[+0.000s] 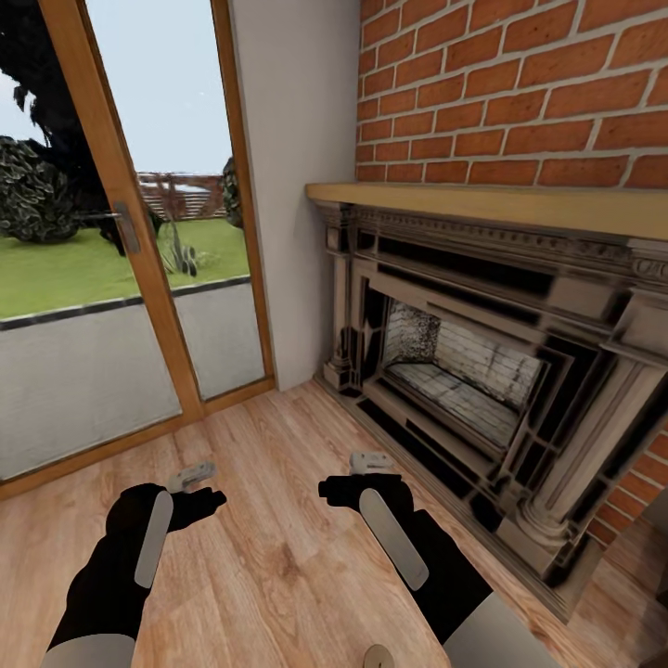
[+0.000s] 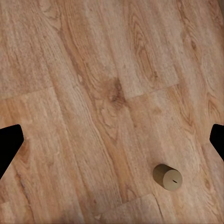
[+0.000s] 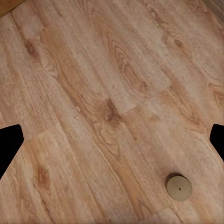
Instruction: Place each of the two pumpkins and all three candles from the living room inside a cabinet in the living room (use any cabinet), then make sure every cabinet is closed, and position the cauldron so it is next to a table in the living room.
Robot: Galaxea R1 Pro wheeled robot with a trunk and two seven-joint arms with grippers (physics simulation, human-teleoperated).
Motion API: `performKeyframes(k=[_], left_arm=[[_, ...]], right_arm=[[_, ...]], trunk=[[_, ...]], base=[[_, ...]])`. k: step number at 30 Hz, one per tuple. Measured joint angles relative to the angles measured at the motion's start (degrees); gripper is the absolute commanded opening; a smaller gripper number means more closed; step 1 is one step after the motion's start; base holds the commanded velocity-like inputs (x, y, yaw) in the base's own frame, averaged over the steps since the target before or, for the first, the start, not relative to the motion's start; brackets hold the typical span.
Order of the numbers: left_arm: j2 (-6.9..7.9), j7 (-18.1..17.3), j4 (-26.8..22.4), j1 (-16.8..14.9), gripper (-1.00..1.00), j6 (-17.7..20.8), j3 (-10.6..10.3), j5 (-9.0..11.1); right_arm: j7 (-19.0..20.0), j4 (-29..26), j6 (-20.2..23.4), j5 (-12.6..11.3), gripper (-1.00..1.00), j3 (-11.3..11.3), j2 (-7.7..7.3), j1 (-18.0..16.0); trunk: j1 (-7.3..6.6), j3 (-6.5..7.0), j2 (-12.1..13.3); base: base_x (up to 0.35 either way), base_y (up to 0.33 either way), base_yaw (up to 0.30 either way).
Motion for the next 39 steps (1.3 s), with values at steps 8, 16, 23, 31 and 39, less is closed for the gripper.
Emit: performKeyframes(k=[8,16,23,31,39], left_arm=[[-0.15,0.3,0.0,0.0,1.0,-0.1,0.0,-0.4],[-0.18,0.5,0.1,0.0,1.0,-0.3,-0.2,-0.5],[0.03,0.5,6.8,-0.1,1.0,-0.7,-0.3,-0.6],[2.75,0.5,16.9,-0.2,1.0,-9.8,-0.2,-0.5],[2.99,0.5,24.4,-0.3,1.0,-14.1,-0.2,-0.6]], right_arm=[[-0.1,-0.1,0.0,0.0,1.0,-0.1,-0.01,0.0],[0.0,0.0,-0.2,0.3,1.0,-0.1,-0.06,0.0],[0.3,0.6,-2.0,0.3,1.0,-0.1,-0.52,0.0],[0.2,3.4,-2.4,0.5,1.0,-0.3,-0.42,0.0],[0.0,5.1,-2.5,0.5,1.0,-0.3,0.01,0.0]], trunk=[[1.76,-1.44,-3.2],[3.51,-2.87,-6.4],[5.05,-4.13,-9.2],[6.81,-5.57,-12.4],[8.57,-7.0,-15.6]], base=[[0.0,0.0,0.0],[0.0,0.0,0.0],[0.0,0.0,0.0],[0.0,0.0,0.0],[0.0,0.0,0.0]])
